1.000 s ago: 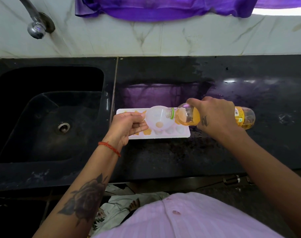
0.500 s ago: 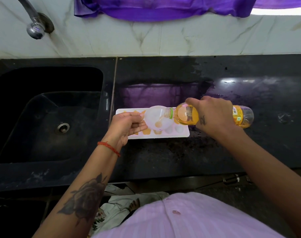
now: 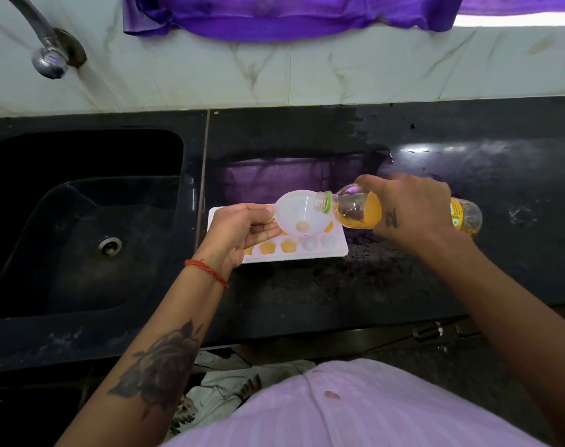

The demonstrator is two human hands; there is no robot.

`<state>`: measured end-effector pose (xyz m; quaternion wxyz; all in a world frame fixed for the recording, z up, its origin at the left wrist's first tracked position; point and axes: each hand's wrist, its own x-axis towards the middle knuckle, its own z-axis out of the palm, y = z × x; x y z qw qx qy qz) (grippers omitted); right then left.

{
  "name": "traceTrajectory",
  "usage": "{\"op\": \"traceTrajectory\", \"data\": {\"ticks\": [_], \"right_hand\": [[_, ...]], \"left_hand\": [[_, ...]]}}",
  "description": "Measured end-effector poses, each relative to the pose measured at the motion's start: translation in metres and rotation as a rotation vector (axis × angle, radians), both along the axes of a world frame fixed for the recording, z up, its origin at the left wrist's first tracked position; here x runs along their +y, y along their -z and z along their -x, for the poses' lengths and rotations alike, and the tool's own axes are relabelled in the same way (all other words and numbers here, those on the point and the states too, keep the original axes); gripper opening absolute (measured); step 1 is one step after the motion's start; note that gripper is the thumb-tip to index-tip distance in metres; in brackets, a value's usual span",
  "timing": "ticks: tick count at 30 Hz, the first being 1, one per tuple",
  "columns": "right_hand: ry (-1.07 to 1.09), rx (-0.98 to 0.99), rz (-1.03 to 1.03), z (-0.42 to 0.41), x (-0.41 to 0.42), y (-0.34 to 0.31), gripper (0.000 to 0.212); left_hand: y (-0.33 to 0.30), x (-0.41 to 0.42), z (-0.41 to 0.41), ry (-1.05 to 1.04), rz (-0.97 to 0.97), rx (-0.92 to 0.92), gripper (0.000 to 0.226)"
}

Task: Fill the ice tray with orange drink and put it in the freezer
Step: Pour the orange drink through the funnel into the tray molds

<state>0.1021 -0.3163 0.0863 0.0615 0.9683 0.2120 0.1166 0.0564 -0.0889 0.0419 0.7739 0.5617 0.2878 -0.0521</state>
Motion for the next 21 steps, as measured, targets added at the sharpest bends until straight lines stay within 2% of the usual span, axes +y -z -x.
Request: {"op": "traceTrajectory", "data": {"ticks": [6, 21], "right_hand": [[0.033, 0.024, 0.022, 0.002, -0.005, 0.003, 0.047], [0.065, 0.064, 0.105, 0.003, -0.004, 0.006, 0.053]], "left_hand": [[0.005, -0.009, -0.004, 0.015, -0.004, 0.000, 0.006], [0.009, -0.013, -0.004, 0.016, -0.026, 0.018, 0.007]]}}
